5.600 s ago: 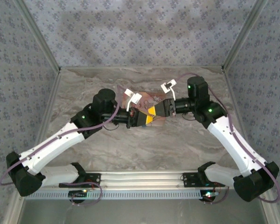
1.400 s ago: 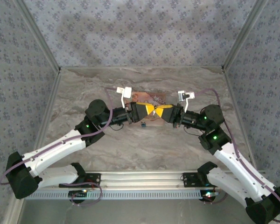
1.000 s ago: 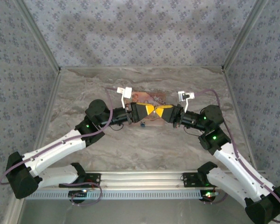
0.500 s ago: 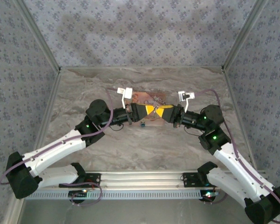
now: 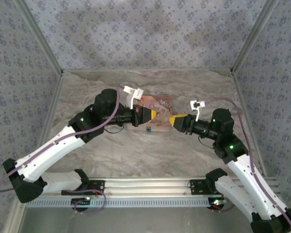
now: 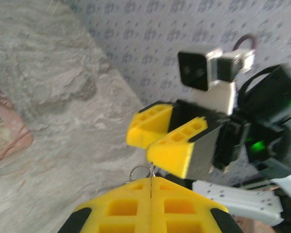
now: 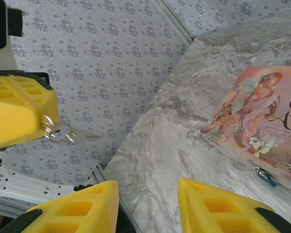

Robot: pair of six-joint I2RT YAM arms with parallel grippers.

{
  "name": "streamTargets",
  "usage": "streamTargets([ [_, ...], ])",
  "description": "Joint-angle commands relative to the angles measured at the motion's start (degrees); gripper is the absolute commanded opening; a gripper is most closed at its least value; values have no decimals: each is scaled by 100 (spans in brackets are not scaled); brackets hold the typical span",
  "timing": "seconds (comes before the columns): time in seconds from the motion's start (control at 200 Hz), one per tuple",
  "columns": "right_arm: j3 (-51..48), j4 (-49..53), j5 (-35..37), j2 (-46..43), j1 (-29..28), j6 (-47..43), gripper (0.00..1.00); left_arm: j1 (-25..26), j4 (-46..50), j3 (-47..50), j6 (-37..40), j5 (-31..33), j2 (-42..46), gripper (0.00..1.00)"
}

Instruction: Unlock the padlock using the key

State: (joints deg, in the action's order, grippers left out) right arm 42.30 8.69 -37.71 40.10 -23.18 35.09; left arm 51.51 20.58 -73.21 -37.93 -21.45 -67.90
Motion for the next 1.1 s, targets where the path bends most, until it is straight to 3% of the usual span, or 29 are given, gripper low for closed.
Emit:
streamTargets([
  [0.0,-29,-542,-378,1,58,241,38,-8,983,-285,462,-263,-311,0],
  [0.16,-126,-1491,-834,67,53,806,44,41,657,-367,480,-765,-405,0],
  [0.465,-231,-1927,-1177,217,-35,1070,54,105,130,-224,447,-1179,-274,0],
  [0.775,-260,-2091,-1562,266,-247,1066,37,109,-80,-133,445,-1159,-70,0],
  [0.904,-216,-2053,-1560,270,-369,1006,36,105,-142,-131,418,-1244,-80,0],
  [1.014,-195,-2082,-1525,254,-418,1008,44,115,-165,-115,393,-1295,-103,0],
  [1.094,-145,-2074,-1519,270,-442,991,40,123,-177,-99,382,-1318,-106,0],
])
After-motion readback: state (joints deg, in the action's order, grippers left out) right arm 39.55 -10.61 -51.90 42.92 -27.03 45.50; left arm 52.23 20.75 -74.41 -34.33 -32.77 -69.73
